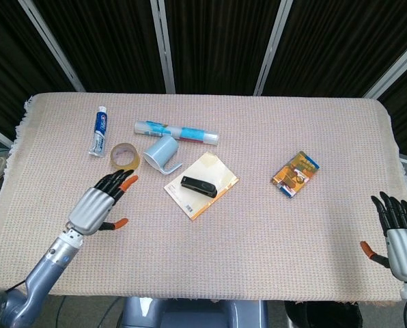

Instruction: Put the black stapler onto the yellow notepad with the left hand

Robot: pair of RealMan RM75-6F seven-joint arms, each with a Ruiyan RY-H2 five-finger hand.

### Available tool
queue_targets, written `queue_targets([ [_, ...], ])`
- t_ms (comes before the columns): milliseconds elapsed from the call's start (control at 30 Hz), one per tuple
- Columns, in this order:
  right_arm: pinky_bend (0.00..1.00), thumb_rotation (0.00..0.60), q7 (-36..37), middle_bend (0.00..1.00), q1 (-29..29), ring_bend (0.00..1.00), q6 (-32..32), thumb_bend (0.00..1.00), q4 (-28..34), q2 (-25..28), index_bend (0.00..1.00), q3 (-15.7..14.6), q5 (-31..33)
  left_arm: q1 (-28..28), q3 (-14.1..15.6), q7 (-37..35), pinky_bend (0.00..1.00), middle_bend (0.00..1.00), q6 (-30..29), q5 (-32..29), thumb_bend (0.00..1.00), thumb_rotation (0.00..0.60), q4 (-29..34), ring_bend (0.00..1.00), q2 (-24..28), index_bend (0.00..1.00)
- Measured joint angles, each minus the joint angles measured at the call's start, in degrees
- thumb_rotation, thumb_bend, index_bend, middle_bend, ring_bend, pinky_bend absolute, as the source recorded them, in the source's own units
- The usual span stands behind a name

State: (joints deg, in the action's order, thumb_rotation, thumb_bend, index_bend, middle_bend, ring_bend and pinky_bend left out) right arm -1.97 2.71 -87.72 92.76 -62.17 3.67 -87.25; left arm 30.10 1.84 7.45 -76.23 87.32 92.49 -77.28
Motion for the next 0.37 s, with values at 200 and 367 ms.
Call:
queue_targets([
  [200, 0.00, 0.600, -0.71, 0.00, 0.57, 0.00, 1.84, 0.17, -0.20, -0.32, 0.00, 0.52, 2.01, -7.98, 1.67, 11.36, 0.14, 0.00, -10.76, -0.77, 0.22, 0.600, -1.46, 0.00, -1.85, 0.00],
  [367, 0.00, 0.600, -1.50, 0.00, 1.01, 0.00, 2.81, 0.17, -0.16, -0.65, 0.00, 0.61, 2.58, -15.78, 3.10, 11.22, 0.13, 0.00, -19.53, 0.13, 0.22, 0.600, -7.72, 0.00, -5.51, 0.00],
])
